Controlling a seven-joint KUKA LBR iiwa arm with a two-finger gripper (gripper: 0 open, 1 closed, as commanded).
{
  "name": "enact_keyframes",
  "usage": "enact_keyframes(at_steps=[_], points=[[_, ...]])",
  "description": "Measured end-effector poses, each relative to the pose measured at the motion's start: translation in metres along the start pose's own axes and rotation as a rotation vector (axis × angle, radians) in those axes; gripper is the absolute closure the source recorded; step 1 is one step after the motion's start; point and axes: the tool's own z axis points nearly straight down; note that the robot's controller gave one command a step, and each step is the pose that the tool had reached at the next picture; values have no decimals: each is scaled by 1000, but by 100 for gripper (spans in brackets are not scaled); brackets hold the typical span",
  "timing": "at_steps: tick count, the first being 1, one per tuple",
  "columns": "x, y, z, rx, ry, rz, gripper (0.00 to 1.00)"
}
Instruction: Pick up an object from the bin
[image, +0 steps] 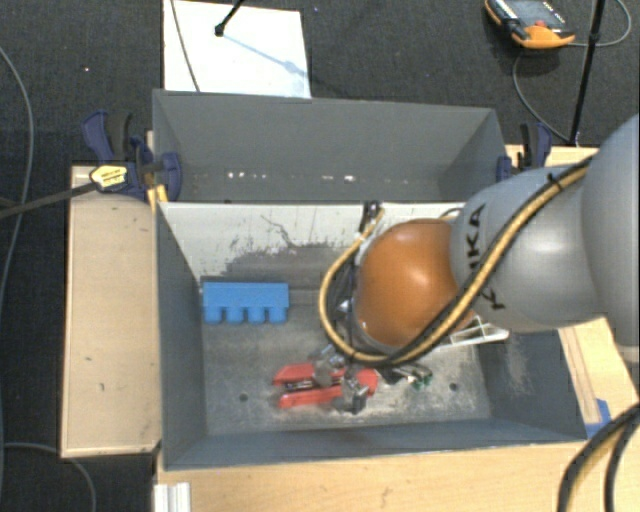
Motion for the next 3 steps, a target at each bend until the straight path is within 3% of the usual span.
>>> enact_keyframes(at_steps=[1,2,3], points=[[-2,2,-41,-4,8,17,100],[-18,-3,-103,-2,3,21,100],[-12,3,-149,-4,7,64,100]])
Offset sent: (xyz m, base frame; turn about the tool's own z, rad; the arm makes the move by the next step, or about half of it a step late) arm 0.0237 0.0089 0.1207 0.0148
